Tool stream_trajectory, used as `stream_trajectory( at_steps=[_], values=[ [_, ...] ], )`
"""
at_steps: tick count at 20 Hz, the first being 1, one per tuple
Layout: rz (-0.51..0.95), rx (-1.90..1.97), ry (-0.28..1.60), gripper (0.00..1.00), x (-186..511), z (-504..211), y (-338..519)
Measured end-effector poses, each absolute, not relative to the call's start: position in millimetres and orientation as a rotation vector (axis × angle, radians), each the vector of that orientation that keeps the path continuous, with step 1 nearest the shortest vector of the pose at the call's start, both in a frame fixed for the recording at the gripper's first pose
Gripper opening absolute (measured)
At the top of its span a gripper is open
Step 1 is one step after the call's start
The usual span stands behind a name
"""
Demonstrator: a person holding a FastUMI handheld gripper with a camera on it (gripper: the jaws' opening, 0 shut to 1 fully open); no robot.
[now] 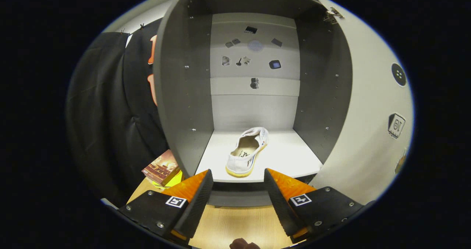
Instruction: Open the shoe cabinet door, grab the shoes and put them into the shoe cabinet, then close the shoe cabinet door.
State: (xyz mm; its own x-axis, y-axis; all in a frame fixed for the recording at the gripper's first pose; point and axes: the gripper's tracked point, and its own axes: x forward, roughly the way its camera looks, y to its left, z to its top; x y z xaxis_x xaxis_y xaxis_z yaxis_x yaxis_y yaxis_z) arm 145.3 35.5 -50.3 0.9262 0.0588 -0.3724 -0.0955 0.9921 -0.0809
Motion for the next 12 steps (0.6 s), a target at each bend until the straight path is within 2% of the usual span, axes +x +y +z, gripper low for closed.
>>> stream_trajectory(
  at_steps=[5,12],
  values=[
    [0.060,-0.064,0.351,0.92,83.2,-31.6,21.1],
    [0.031,-0.017,0.292,0.93,14.9,6.8,-17.3]
  ],
)
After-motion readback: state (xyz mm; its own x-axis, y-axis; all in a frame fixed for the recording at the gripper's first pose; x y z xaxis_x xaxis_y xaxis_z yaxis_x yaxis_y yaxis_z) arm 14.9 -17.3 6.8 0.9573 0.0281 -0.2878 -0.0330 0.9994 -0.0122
